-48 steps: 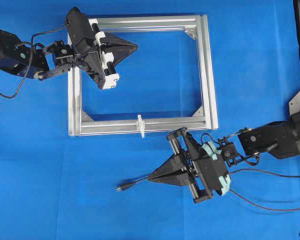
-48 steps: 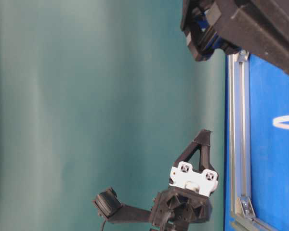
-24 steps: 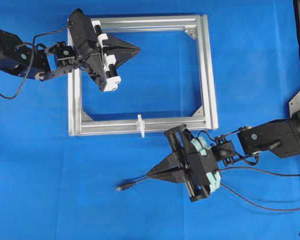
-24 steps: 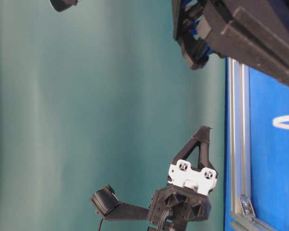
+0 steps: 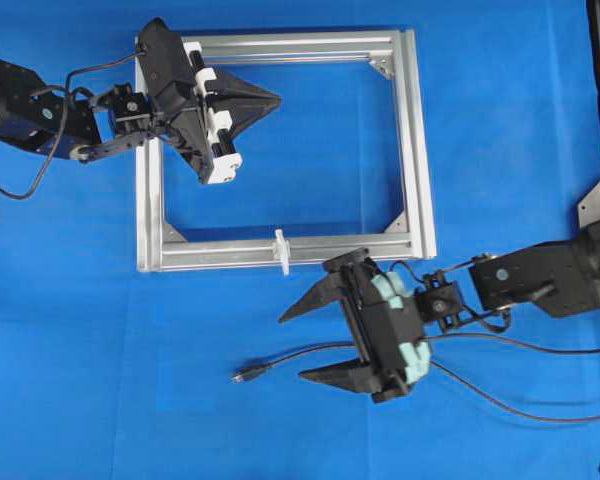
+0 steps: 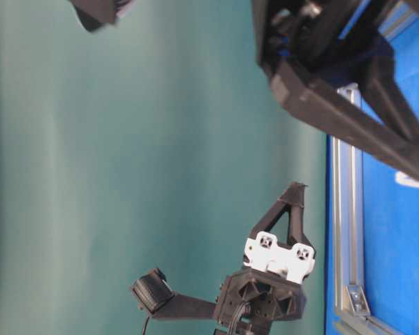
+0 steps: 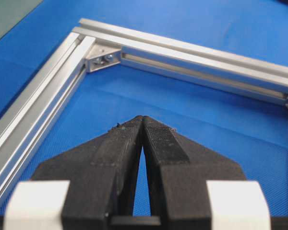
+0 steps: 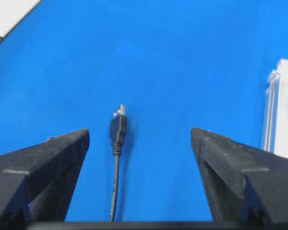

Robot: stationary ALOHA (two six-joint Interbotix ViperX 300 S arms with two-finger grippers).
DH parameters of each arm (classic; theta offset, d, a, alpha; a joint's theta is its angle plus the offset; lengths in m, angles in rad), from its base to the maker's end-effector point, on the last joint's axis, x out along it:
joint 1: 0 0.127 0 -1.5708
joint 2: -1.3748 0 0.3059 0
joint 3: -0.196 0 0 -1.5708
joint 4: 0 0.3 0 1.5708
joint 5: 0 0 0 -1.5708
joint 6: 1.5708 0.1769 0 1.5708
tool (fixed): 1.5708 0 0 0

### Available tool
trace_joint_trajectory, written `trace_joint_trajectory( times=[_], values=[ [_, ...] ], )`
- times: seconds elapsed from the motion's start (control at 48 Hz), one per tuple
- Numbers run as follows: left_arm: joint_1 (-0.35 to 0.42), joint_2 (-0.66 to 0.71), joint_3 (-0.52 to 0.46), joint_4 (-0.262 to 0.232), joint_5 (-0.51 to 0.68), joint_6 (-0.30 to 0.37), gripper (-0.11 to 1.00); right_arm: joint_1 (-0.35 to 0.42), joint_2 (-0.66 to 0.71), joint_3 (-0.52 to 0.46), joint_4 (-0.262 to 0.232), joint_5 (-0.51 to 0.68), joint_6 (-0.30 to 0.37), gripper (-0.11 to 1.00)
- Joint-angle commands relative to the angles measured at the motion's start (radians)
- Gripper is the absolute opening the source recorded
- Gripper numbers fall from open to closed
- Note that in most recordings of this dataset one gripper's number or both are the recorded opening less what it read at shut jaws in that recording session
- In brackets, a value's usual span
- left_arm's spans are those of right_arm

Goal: Insert the wire through the string loop located in the center.
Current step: 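Lower the right gripper onto the black USB cable and close it, then lift the USB cable with the right gripper, plug end pointing forward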

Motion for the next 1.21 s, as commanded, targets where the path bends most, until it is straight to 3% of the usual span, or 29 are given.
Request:
trace_joint_trajectory(
  times=[0.0,0.417,0.875,0.959,1.084,1.188],
  values=[
    [-0.002,-0.032,-0.006,0.005,-0.005,0.0,0.02,0.006,0.017,-0.035,0.017,0.014,0.002,0.75],
    [-0.002,-0.032,-0.005,0.005,0.011,0.0,0.02,0.012,0.146,-0.066,0.089,0.041,0.0,0.75],
    [-0.002,-0.034,-0.005,0.005,0.014,0.0,0.02,0.012,0.176,-0.071,0.098,0.002,0.0,0.71],
    [-0.002,-0.034,-0.003,0.005,0.015,0.0,0.02,0.014,0.178,-0.071,0.097,0.002,-0.002,0.58],
    [-0.002,-0.034,0.0,0.005,0.015,0.0,0.02,0.014,0.179,-0.071,0.092,0.005,-0.003,0.24],
    [-0.002,-0.035,0.002,0.005,0.015,0.0,0.02,0.015,0.179,-0.071,0.091,0.0,-0.003,0.03]
  ],
)
